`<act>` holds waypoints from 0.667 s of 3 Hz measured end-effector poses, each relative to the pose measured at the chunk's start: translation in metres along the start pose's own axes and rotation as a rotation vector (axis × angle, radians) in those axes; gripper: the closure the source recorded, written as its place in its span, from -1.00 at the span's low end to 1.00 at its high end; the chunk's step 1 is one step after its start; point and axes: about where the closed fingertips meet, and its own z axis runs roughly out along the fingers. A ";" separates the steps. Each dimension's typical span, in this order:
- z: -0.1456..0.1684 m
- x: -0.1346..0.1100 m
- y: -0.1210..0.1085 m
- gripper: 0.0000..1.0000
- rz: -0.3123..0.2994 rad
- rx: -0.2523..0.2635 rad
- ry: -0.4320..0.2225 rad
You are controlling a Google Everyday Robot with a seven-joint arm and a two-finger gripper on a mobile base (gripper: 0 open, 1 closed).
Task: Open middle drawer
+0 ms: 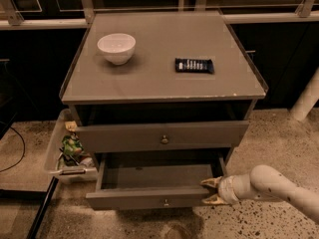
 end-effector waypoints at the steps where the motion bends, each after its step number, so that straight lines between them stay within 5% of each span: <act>1: 0.003 0.003 0.013 -0.94 0.013 -0.025 -0.013; 2: -0.009 0.007 0.037 1.00 0.013 -0.034 0.000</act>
Offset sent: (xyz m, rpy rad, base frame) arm -0.0720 -0.0291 -0.0087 -0.0260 0.0451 0.0032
